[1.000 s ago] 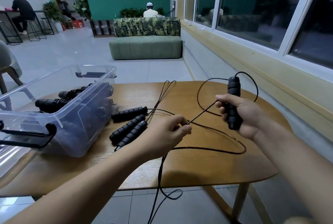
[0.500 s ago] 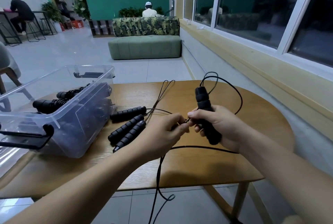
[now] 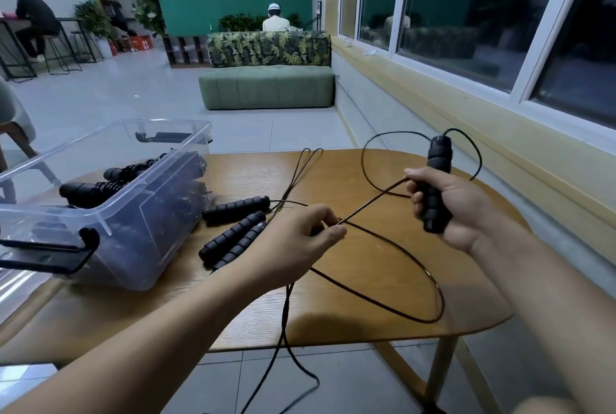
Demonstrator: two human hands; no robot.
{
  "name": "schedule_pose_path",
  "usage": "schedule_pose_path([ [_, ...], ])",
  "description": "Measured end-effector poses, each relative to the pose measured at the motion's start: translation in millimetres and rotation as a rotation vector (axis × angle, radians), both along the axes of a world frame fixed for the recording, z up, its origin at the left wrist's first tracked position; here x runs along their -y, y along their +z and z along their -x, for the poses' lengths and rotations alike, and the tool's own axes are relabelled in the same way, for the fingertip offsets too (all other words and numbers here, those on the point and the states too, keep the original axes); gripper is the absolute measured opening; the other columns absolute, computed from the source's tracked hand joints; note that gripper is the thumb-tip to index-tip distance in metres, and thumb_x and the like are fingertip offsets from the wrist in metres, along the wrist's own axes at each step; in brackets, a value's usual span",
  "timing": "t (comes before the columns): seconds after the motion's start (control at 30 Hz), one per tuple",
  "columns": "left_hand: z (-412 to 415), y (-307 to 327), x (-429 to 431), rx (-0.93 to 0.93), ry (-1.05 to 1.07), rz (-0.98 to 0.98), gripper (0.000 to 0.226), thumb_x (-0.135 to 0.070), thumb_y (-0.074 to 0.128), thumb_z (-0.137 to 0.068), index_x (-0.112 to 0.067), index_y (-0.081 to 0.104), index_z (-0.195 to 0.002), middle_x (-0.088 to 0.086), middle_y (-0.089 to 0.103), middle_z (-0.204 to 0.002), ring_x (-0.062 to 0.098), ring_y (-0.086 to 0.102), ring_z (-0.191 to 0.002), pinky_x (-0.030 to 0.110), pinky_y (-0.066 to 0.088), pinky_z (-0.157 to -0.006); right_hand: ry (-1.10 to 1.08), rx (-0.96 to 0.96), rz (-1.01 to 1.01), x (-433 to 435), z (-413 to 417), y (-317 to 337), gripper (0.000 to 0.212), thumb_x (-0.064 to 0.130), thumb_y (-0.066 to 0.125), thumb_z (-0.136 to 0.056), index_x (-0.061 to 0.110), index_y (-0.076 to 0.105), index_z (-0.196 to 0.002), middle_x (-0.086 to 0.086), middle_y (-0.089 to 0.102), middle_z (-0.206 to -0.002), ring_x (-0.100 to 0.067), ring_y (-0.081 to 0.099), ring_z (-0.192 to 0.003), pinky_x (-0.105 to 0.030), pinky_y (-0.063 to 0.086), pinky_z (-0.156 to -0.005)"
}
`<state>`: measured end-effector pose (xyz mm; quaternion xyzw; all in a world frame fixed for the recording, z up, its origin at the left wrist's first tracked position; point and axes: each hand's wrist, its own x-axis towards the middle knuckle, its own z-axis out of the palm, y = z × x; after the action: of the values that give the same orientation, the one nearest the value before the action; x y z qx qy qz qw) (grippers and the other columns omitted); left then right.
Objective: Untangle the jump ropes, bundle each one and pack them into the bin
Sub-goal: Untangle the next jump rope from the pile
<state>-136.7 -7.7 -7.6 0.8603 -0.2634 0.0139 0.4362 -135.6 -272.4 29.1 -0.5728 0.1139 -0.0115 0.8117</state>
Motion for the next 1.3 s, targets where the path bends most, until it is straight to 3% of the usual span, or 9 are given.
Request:
schedule_pose_path([
  [0.2, -0.4, -1.2, -3.7, -0.014, 0.011, 0.021, 0.016, -0.035, 0.066, -0.104, -0.023, 0.069, -0.094, -0.009, 0.057, -0.058, 0.006, 0.047, -0.05, 0.023, 0.036, -0.05, 0.182, -0.01, 0.086, -20.6, 10.3, -9.5, 0.024, 0.028, 0.081, -0.092, 0.013, 0.069, -0.106, -0.005, 0.072, -0.088, -0.011, 0.06, -0.065, -0.02, 0.051, -0.056],
  [0.37, 3.7, -1.2, 1.1, -0.027, -0.029, 0.034, 0.016, -0.034, 0.067, -0.104, -0.022, 0.068, -0.093, -0.005, 0.056, -0.058, 0.011, 0.047, -0.051, 0.027, 0.038, -0.05, 0.334, 0.002, 0.175, -50.6, 20.9, -17.5, 0.035, 0.021, 0.079, -0.093, 0.003, 0.069, -0.121, -0.007, 0.071, -0.086, -0.013, 0.059, -0.068, -0.025, 0.049, -0.061],
  [0.57, 2.1, -4.2, 4.0, -0.067, -0.024, 0.027, 0.017, -0.033, 0.069, -0.102, -0.024, 0.071, -0.088, -0.007, 0.051, -0.057, 0.014, 0.046, -0.052, 0.031, 0.037, -0.051, 0.326, 0.073, 0.215, -55.4, 24.7, -11.8, 0.023, 0.017, 0.078, -0.094, 0.005, 0.07, -0.112, -0.009, 0.071, -0.085, -0.015, 0.06, -0.068, -0.027, 0.05, -0.062],
  [0.7, 2.4, -5.0, 4.6, -0.112, -0.023, -0.016, 0.014, -0.029, 0.072, -0.1, -0.022, 0.069, -0.089, -0.007, 0.058, -0.055, 0.012, 0.052, -0.049, 0.024, 0.042, -0.05, 0.206, 0.121, 0.134, -44.2, 24.3, -0.5, 0.025, 0.016, 0.078, -0.093, 0.006, 0.067, -0.113, -0.006, 0.069, -0.082, -0.013, 0.059, -0.066, -0.024, 0.051, -0.06],
  [0.83, 0.2, -0.3, 2.5, -0.121, -0.015, -0.014, 0.016, -0.035, 0.071, -0.1, -0.024, 0.069, -0.089, -0.006, 0.06, -0.059, 0.012, 0.055, -0.052, 0.028, 0.044, -0.052, 0.089, 0.125, 0.079, -25.3, 17.3, 4.2, 0.025, 0.018, 0.079, -0.093, 0.009, 0.067, -0.112, -0.003, 0.069, -0.081, -0.011, 0.059, -0.063, -0.022, 0.051, -0.056],
  [1.03, 0.8, -1.2, 6.0, -0.064, -0.025, -0.135, 0.022, -0.039, 0.066, -0.103, -0.023, 0.073, -0.088, -0.013, 0.055, -0.054, 0.005, 0.048, -0.047, 0.024, 0.037, -0.05, -0.028, 0.079, -0.03, -7.9, 5.7, 3.4, 0.018, 0.021, 0.082, -0.09, 0.017, 0.069, -0.101, 0.0, 0.07, -0.084, -0.008, 0.06, -0.061, -0.02, 0.051, -0.053],
  [1.17, -0.4, -3.0, 5.3, -0.083, -0.044, -0.082, 0.031, -0.035, 0.054, -0.11, -0.022, 0.072, -0.09, -0.005, 0.055, -0.058, 0.01, 0.051, -0.052, 0.032, 0.042, -0.057, 0.099, 0.064, -0.017, -18.7, 11.6, -2.0, 0.03, 0.029, 0.084, -0.086, 0.015, 0.072, -0.11, -0.001, 0.072, -0.088, -0.01, 0.061, -0.065, -0.022, 0.054, -0.057],
  [1.3, 1.3, -4.4, 4.8, -0.07, -0.055, -0.059, 0.029, -0.034, 0.053, -0.111, -0.023, 0.072, -0.091, -0.001, 0.058, -0.062, 0.013, 0.054, -0.055, 0.035, 0.045, -0.058, 0.244, 0.076, 0.19, -40.7, 23.7, -10.0, 0.039, 0.024, 0.082, -0.091, 0.004, 0.069, -0.122, -0.008, 0.074, -0.094, -0.016, 0.062, -0.073, -0.029, 0.053, -0.067],
])
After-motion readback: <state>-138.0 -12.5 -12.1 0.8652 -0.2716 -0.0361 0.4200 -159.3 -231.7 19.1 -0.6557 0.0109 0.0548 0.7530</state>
